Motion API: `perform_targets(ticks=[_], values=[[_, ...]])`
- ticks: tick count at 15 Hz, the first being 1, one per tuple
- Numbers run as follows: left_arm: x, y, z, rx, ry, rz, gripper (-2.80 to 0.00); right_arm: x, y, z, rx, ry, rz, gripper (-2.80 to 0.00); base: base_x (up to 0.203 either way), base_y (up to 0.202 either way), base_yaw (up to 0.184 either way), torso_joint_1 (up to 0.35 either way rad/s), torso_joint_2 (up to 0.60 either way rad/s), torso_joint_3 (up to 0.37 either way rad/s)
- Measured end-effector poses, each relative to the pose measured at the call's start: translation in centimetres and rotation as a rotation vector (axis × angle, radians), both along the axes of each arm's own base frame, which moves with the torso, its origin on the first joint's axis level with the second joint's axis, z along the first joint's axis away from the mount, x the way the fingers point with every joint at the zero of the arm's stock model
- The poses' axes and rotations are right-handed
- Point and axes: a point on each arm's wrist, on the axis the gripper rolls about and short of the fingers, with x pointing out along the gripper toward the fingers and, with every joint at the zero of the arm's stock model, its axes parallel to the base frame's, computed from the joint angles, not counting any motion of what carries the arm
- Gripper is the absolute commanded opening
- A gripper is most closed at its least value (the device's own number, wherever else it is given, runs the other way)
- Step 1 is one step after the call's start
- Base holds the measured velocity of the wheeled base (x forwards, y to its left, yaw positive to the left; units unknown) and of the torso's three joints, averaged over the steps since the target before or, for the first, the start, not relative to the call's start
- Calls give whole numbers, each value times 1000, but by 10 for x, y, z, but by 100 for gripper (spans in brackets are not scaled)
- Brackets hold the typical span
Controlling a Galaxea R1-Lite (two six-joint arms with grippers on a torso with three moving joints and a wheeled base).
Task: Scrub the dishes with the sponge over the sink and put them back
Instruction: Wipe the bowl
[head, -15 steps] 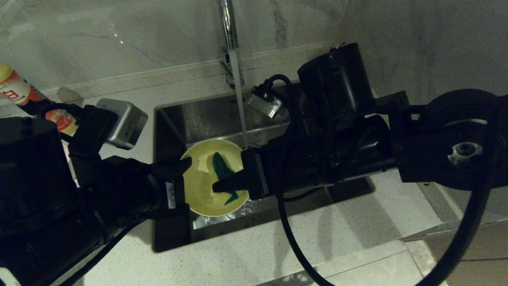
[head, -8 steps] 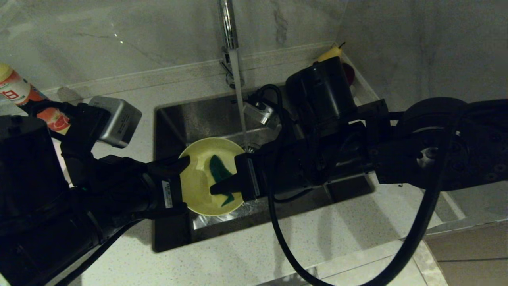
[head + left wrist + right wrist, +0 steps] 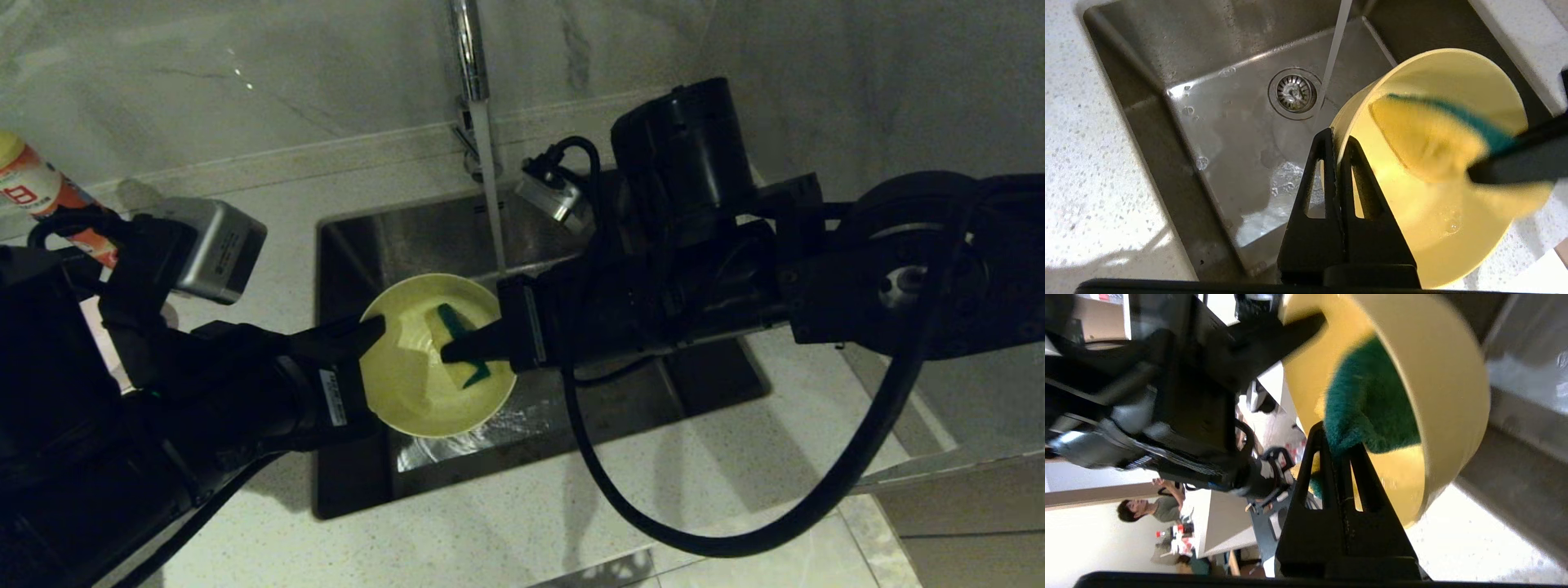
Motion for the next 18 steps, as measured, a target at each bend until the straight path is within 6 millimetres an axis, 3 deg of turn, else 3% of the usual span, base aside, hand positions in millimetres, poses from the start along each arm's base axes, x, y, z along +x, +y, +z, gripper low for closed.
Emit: perform_targets(ticks=[8, 13, 18], values=[[-4, 3, -6, 6, 14, -3, -280, -2, -4, 9, 19, -20, -7, -280, 0, 0, 0, 0, 0, 0], [-5, 5, -2, -7, 2, -2, -280, -11, -15, -4, -27, 21, -6, -280, 0, 0, 0, 0, 0, 0], [-5, 4, -2, -7, 2, -4, -280, -20, -11, -9, -44, 33, 19, -280, 0, 0, 0, 0, 0, 0]])
